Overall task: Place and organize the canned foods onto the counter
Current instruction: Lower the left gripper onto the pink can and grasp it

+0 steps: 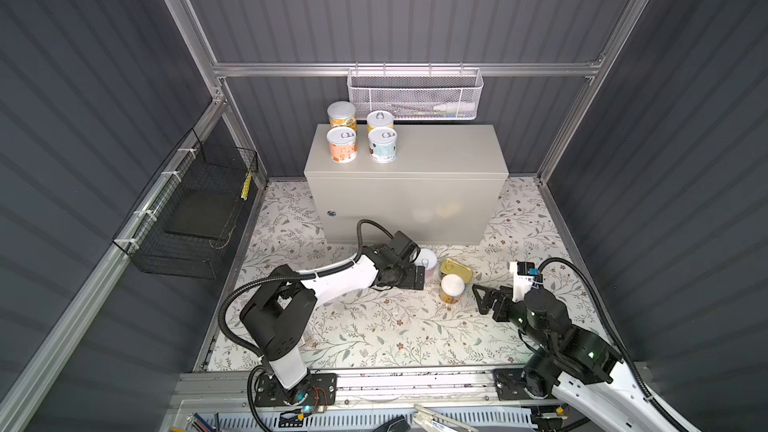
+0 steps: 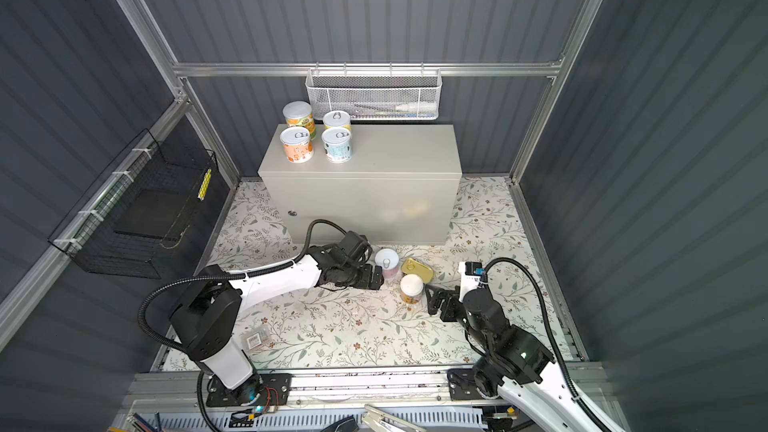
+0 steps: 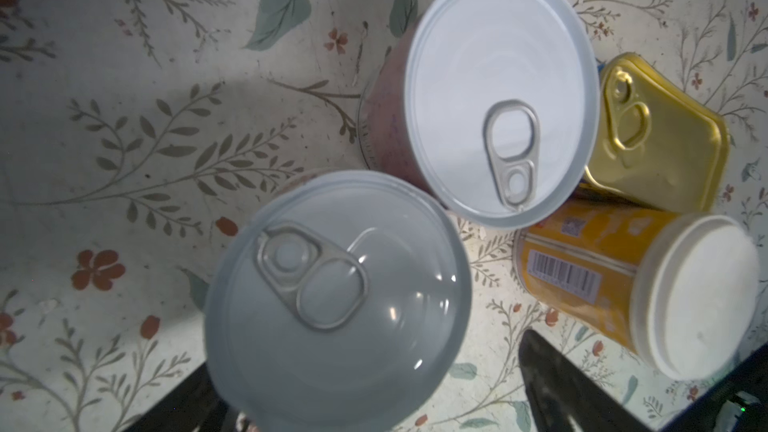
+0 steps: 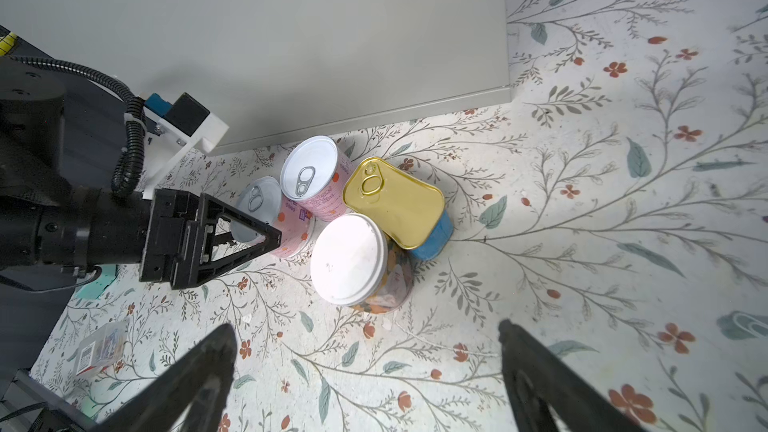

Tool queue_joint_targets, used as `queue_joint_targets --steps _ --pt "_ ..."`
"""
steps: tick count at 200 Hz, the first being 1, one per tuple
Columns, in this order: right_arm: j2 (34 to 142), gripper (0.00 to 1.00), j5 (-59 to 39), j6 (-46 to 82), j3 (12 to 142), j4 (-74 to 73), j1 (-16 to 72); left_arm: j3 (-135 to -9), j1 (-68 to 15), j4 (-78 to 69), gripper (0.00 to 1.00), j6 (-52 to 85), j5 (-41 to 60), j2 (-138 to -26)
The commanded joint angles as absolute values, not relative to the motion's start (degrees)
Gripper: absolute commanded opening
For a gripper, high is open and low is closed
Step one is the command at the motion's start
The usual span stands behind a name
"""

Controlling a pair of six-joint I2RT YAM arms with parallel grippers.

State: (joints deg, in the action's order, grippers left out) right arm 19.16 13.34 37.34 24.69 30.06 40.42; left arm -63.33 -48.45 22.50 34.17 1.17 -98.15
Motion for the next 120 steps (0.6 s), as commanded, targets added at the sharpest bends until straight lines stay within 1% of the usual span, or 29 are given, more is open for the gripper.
queue_joint_targets --steps 1,61,103,120 --pt "18.46 0.99 14.05 37.79 24.04 30.99 40.36 -65.73 -48.94 23.66 1.00 32.18 -2.02 -98.97" --pt "18.41 0.99 14.01 38.56 24.06 32.68 40.35 -70.17 -48.93 26.74 1.00 30.23 -4.63 -102.91" --pt "18.37 0.99 14.06 37.97 24.58 33.57 40.35 -69.84 -48.95 27.25 0.94 28.67 -5.99 -103.18" --pt "18.37 0.99 13.93 37.97 24.62 33.97 40.45 -69.39 -48.95 27.60 0.93 28.34 -6.85 -103.13"
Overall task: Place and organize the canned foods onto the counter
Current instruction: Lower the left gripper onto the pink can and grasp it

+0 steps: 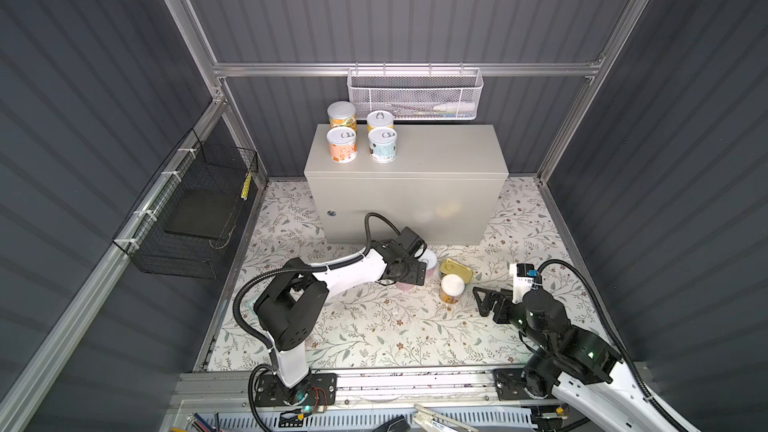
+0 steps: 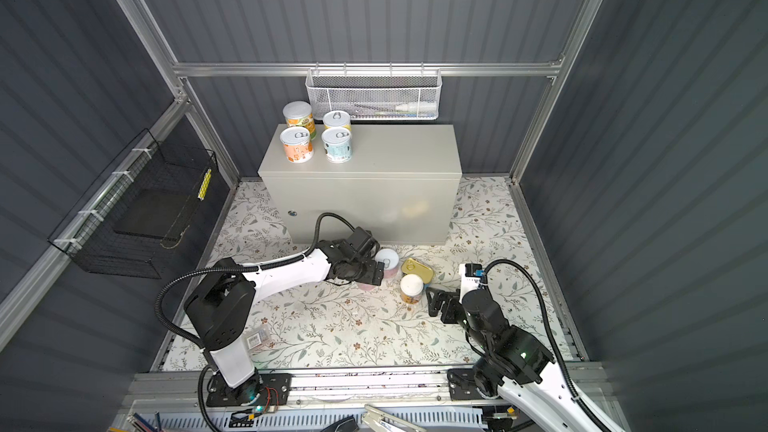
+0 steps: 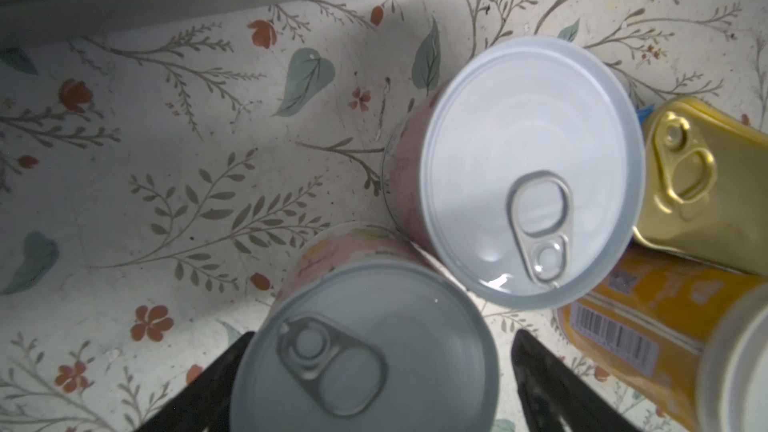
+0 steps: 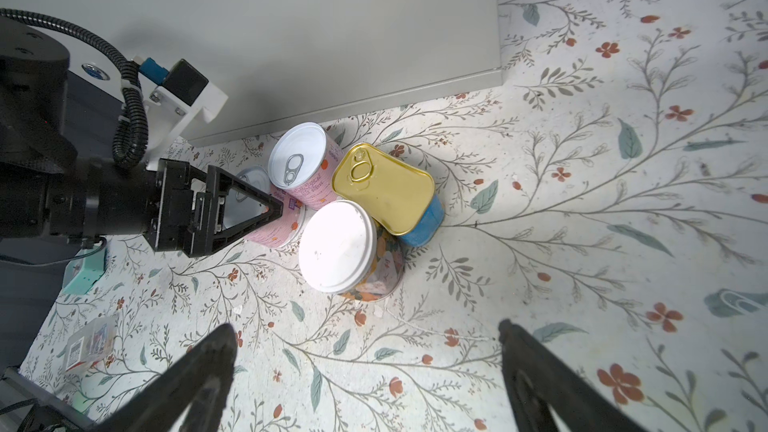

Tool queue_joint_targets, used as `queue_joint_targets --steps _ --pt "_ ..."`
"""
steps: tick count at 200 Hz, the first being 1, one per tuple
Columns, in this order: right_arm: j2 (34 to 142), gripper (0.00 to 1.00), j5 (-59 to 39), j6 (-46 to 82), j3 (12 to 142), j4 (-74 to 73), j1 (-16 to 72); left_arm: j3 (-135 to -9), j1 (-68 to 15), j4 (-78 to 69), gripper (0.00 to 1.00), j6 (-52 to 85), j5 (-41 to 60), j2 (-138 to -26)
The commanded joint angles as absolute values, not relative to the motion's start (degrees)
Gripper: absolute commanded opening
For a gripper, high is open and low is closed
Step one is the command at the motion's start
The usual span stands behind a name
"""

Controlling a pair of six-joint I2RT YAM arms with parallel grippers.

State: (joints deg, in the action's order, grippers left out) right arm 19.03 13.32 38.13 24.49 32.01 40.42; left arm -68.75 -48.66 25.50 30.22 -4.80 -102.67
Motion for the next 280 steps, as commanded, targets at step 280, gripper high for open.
queue_joint_targets --steps 280 --pt "34.51 0.99 6.72 39.70 29.71 26.60 40.51 -61.84 -46.92 25.63 0.60 23.12 -11.30 -95.62"
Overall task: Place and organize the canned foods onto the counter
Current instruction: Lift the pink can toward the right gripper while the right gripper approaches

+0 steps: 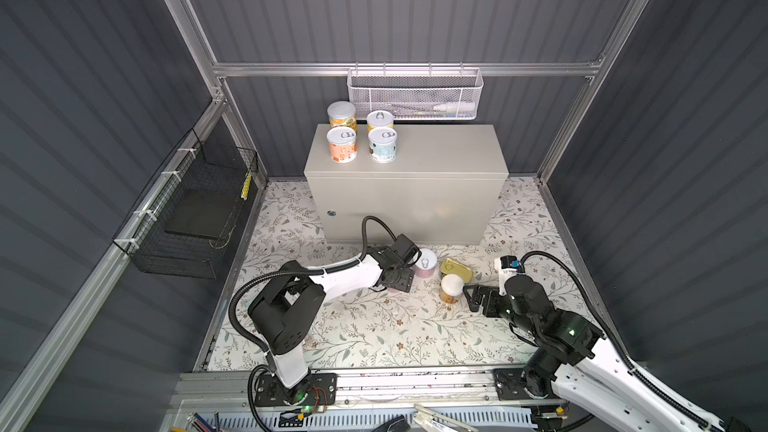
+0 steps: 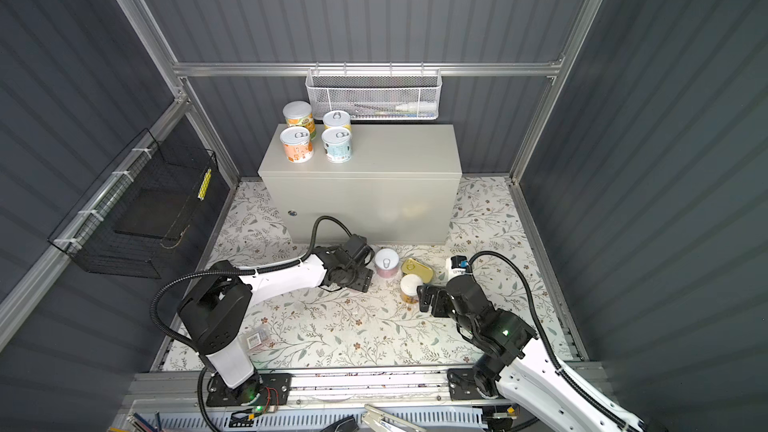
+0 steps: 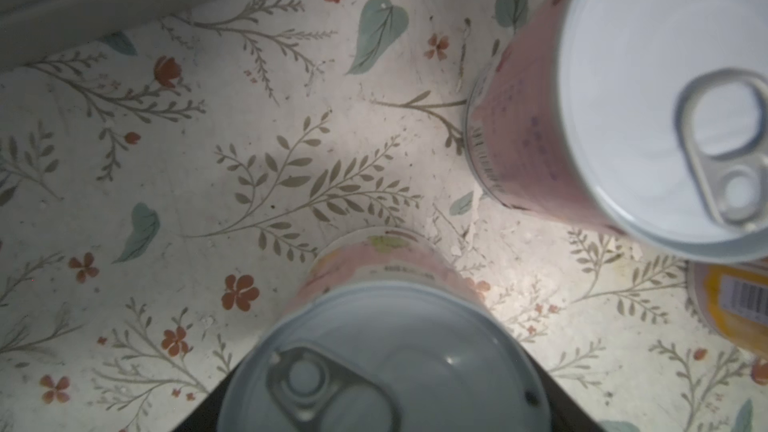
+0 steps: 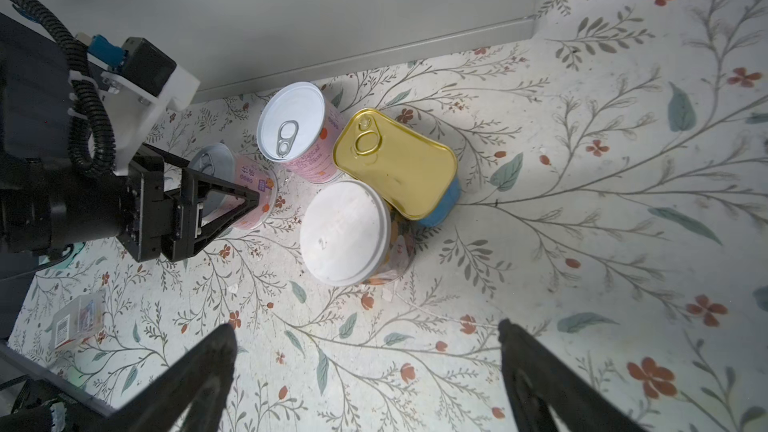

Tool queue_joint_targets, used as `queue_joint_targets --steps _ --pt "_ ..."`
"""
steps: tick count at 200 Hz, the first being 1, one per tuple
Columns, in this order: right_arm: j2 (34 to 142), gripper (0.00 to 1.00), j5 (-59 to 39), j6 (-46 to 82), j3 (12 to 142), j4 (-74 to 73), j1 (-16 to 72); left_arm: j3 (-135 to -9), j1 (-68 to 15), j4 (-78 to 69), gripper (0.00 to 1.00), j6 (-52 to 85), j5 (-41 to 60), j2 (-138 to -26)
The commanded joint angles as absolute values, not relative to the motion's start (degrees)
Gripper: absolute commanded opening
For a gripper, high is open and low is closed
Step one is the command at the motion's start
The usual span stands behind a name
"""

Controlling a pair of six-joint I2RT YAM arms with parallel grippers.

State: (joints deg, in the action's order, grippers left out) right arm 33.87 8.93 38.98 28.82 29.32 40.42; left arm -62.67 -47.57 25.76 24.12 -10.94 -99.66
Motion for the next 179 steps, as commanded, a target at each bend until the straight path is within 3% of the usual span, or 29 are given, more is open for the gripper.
queue_joint_targets --steps 1,75,179 --pt "34.48 0.99 6.66 39.71 29.71 26.53 40.51 -61.81 -46.88 25.65 0.60 23.12 -11.28 -95.54" --pt "37.65 0.99 3.85 40.68 29.29 20.74 42.32 -58.54 -44.00 25.90 0.58 23.60 -7.82 -89.72" --pt "42.54 0.99 12.79 38.07 31.87 17.23 55.17 -56.87 -42.36 27.77 0.56 24.28 -3.98 -83.94"
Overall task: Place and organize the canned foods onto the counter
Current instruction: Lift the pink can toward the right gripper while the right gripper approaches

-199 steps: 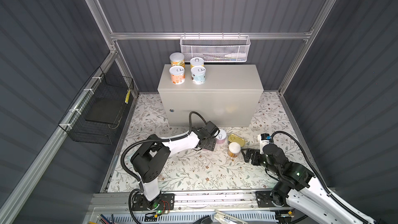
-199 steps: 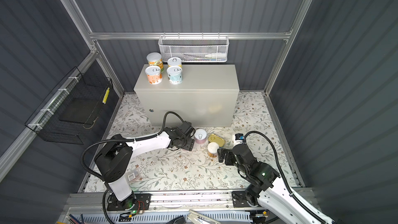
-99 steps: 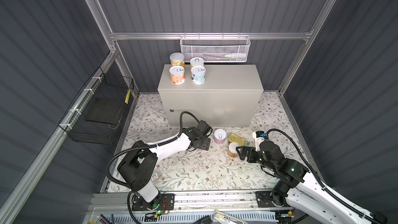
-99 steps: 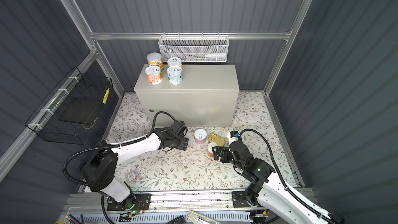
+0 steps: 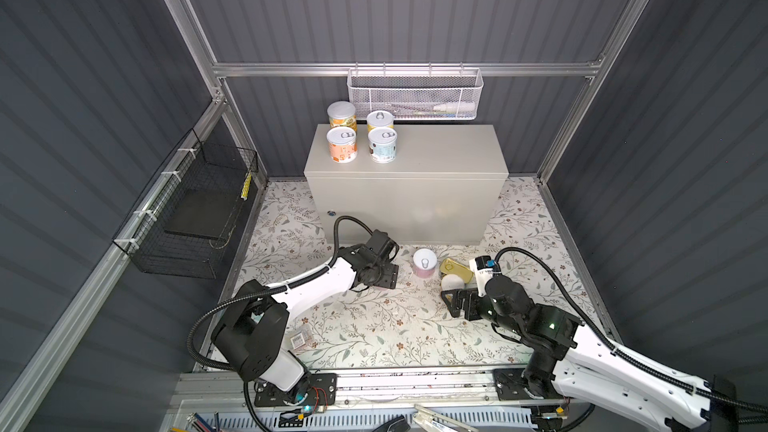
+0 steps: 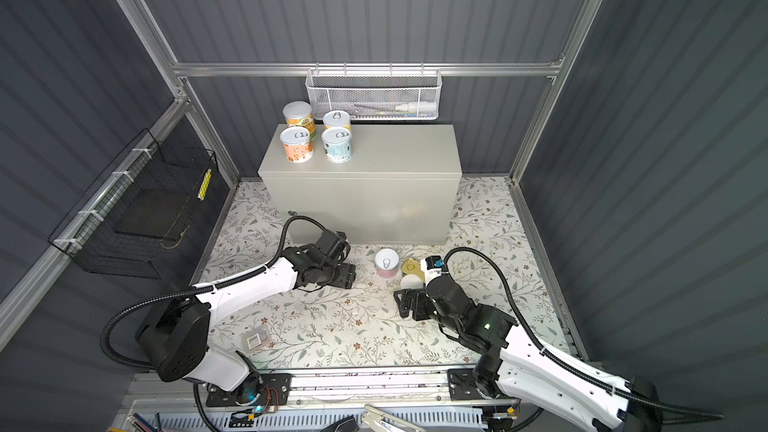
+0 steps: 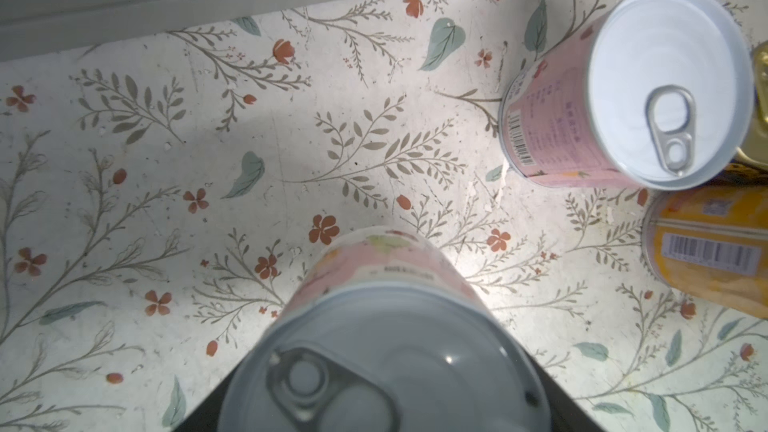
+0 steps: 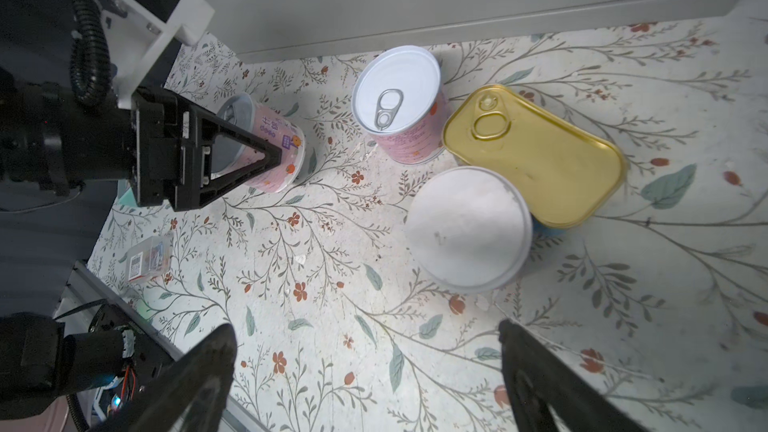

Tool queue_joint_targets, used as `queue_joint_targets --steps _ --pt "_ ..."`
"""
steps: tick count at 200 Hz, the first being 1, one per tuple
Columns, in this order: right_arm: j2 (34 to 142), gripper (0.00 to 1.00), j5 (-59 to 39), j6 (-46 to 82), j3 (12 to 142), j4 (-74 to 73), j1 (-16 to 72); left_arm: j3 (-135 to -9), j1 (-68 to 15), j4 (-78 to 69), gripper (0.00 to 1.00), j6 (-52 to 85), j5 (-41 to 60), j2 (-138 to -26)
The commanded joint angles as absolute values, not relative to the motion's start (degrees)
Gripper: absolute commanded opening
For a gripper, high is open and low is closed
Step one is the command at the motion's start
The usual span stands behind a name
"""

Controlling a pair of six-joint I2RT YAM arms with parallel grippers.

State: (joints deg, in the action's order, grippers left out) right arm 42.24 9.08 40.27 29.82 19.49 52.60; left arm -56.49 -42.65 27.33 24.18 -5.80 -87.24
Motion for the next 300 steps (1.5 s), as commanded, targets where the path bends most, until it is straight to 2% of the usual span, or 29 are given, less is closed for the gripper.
queue_joint_targets --steps 1,56,107,189,300 --pt "42.54 0.99 12.81 38.02 31.89 17.14 55.27 -56.78 -42.36 27.86 0.56 24.27 -3.93 -83.89" --pt "42.98 0.99 17.02 32.05 33.38 15.02 61.92 -57.59 -42.36 31.22 0.55 24.37 -0.18 -79.69" --pt "44.68 0.99 21.01 23.06 34.00 10.06 68.96 -62.70 -42.31 37.70 0.54 22.89 7.81 -77.97" --pt "47.29 0.99 15.67 13.96 32.54 -2.48 69.69 -71.17 -42.36 46.87 0.54 20.71 18.35 -77.28" --pt "51.65 0.99 13.27 10.00 34.26 -6.32 69.74 -75.89 -42.32 51.10 0.54 17.95 27.30 -78.31"
